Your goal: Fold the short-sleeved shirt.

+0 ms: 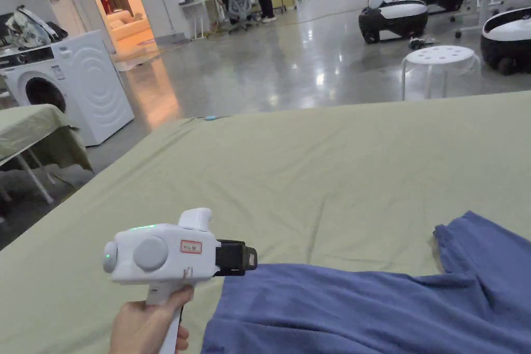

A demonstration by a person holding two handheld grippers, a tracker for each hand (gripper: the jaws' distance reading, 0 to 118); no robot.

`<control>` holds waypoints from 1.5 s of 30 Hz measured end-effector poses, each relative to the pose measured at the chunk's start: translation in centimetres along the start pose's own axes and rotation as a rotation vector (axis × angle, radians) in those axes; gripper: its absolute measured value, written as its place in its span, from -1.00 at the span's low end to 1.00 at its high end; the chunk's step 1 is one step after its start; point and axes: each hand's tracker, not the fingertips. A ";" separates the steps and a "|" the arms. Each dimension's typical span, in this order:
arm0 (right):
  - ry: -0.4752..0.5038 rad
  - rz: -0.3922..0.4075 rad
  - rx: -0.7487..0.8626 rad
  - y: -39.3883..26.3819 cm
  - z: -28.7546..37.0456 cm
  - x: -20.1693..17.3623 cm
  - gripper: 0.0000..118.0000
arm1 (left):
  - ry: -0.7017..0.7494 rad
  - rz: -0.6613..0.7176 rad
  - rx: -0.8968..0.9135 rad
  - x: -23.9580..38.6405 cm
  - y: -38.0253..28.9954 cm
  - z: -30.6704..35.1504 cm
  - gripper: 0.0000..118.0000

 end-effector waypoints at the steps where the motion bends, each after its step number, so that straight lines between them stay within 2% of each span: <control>1: -0.016 0.000 -0.003 -0.1 0.0 0.3 -1.00 | 0.044 0.014 -0.043 -0.6 0.8 -1.8 -0.16; 7: -0.067 -0.050 -0.033 -0.6 -0.6 2.3 -1.00 | 0.134 0.012 -0.131 -1.0 1.6 -7.1 -0.12; 10: -0.096 -0.051 -0.047 -0.7 -0.4 2.6 -1.00 | 0.128 0.022 -0.176 -0.9 1.0 -8.4 -0.16; 12: -0.106 -0.051 -0.054 -0.8 -0.3 2.7 -1.00 | 0.147 0.007 -0.169 -0.6 0.7 -8.4 -0.33; 14: -0.114 -0.049 -0.062 -0.9 -0.3 2.6 -1.00 | 0.141 0.011 -0.166 -0.4 0.8 -8.5 -0.74; 17: -0.126 -0.049 -0.075 -0.9 -0.2 2.4 -1.00 | 0.127 0.023 -0.170 0.2 0.3 -9.0 -0.90; 20: -0.143 -0.072 -0.101 -0.8 -0.1 2.3 -1.00 | 0.178 -0.051 -0.170 0.8 -0.3 -9.8 -0.90; 21: -0.154 -0.086 -0.113 -0.7 -0.1 2.3 -0.97 | 0.170 -0.033 -0.164 0.7 -0.2 -9.8 -0.90; 22: -0.170 -0.107 -0.128 -0.8 -0.2 2.5 -0.83 | 0.168 -0.025 -0.166 0.7 -0.1 -9.7 -0.90; 23: -0.184 -0.138 -0.149 -1.0 -0.3 2.9 -0.49 | 0.163 -0.018 -0.174 0.6 0.0 -9.7 -0.90; 24: -0.179 -0.177 -0.168 -1.0 -0.5 3.1 -0.26 | 0.156 -0.006 -0.182 -0.1 0.5 -9.8 -0.90; 27: -0.154 -0.337 -0.213 -2.2 -1.4 4.4 0.04 | 0.148 0.002 -0.204 -0.1 0.7 -10.0 -0.90; 28: -0.142 -0.384 -0.229 -2.6 -1.8 4.5 0.06 | 0.150 -0.001 -0.207 0.6 0.7 -9.4 -0.90; 32: -0.099 -0.569 -0.226 -4.2 -3.8 5.6 0.06 | 0.158 -0.009 -0.196 0.2 0.7 -9.5 -0.90; 33: -0.095 -0.589 -0.245 -4.3 -4.6 5.7 0.05 | 0.155 -0.004 -0.196 0.1 0.7 -9.5 -0.90; 38: -0.121 -0.542 -0.286 -4.9 -8.6 6.3 0.03 | 0.163 -0.008 -0.186 0.4 0.4 -9.5 -0.90; 39: -0.126 -0.525 -0.301 -5.2 -9.3 6.1 -0.11 | 0.167 -0.016 -0.180 0.5 0.2 -9.5 -0.90; 40: -0.148 -0.483 -0.327 -5.5 -9.9 6.1 -0.47 | 0.171 -0.024 -0.175 -0.4 0.7 -10.2 -0.90; 41: -0.136 -0.476 -0.323 -5.9 -10.3 6.2 -0.77 | 0.167 -0.022 -0.181 -0.5 0.6 -10.3 -0.90; 45: -0.111 -0.468 -0.299 -5.9 -8.7 6.0 -0.79 | 0.170 -0.094 -0.108 0.5 0.0 -8.4 -0.90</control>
